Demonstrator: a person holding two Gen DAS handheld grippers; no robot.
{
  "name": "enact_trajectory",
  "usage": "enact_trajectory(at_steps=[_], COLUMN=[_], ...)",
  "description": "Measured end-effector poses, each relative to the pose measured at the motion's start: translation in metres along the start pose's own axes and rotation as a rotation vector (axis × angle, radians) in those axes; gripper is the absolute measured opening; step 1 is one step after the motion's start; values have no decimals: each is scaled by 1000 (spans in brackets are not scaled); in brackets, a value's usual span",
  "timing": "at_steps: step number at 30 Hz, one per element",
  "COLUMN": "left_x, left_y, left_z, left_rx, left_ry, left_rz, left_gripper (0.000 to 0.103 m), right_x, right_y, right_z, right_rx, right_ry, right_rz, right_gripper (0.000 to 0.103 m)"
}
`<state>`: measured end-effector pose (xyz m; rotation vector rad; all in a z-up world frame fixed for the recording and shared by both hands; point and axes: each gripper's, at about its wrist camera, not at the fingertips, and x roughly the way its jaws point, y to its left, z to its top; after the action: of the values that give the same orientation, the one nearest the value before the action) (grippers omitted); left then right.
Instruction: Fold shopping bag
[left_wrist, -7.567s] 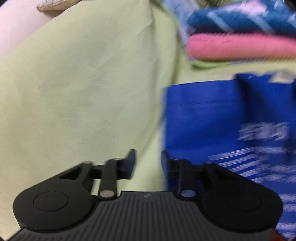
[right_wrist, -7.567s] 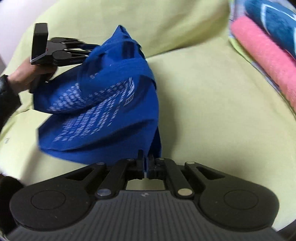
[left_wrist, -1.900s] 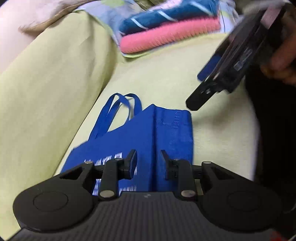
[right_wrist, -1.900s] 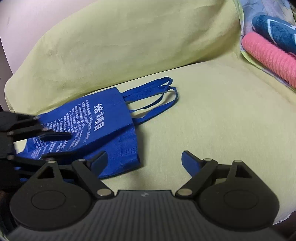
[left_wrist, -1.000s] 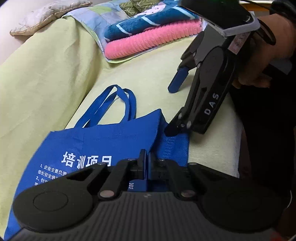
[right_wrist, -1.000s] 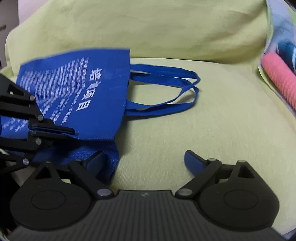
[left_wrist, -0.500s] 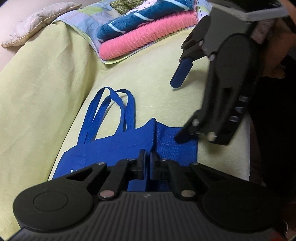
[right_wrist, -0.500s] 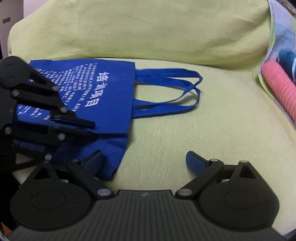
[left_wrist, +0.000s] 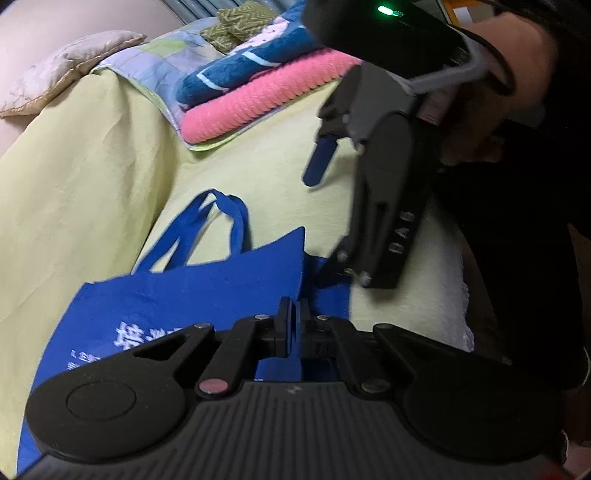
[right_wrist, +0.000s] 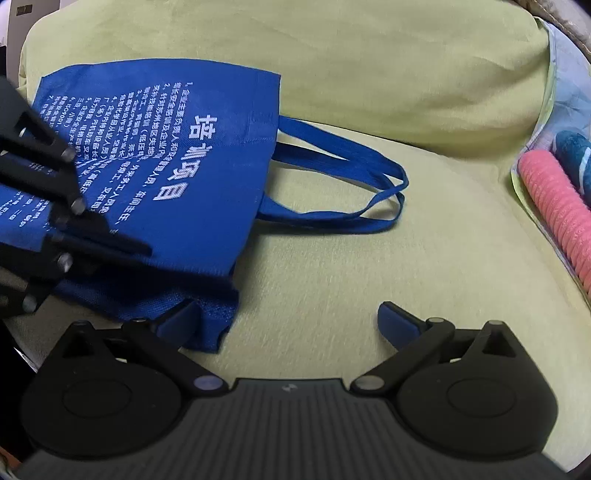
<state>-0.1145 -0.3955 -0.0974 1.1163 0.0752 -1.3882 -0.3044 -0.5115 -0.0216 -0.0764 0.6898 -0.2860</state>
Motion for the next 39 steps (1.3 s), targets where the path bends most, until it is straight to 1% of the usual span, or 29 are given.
enact_trajectory(at_steps=[7,10,11,15,19,20,22,24,26,28,30,32,34,37,39], left_x=[7,8,7,7,5,4,3,2,2,0,-2,-3,-4,-5,-6], left_y=[-16,-18,-20,-27,-31,-32,-34,-35,-36,-37,-35,-33,-33,-32,-31], left_z=[-7,-7,-6,-6,-7,-8,-9,-9,-10,-11,-12,-13,-13,-14,-15], left_rx=[33,64,78,118,136,141,141,144,151,154,155,160,158,142,131], left_ry=[24,31,33,46,52,53,53,52,49,46,43,41,41,38,35], left_rz=[-2,6,10,29,35,37,38,40,42,41,38,35,36,31,28], left_gripper=[0,0,0,0,0,0,0,0,0,0,0,0,0,0,0], right_x=[3,-4,-9,-29,-23,-20,-24,-32,-42,-48,-42,-31,-18,3,9], right_y=[-6,-11,-13,-10,-1,1,3,1,-4,-5,3,9,10,11,12], right_z=[2,2,3,9,17,18,22,24,25,26,27,24,22,17,12], right_rx=[8,20,29,47,35,32,25,43,86,95,49,10,9,-6,-16], right_ry=[16,31,24,-67,-86,-86,-107,-127,-161,-180,-155,-130,-100,-16,6], right_rz=[-4,-28,-30,-13,6,8,-23,-72,-80,-45,-14,-6,-2,-10,-15], right_gripper=[101,98,98,98,97,96,96,96,96,96,97,97,97,96,97])
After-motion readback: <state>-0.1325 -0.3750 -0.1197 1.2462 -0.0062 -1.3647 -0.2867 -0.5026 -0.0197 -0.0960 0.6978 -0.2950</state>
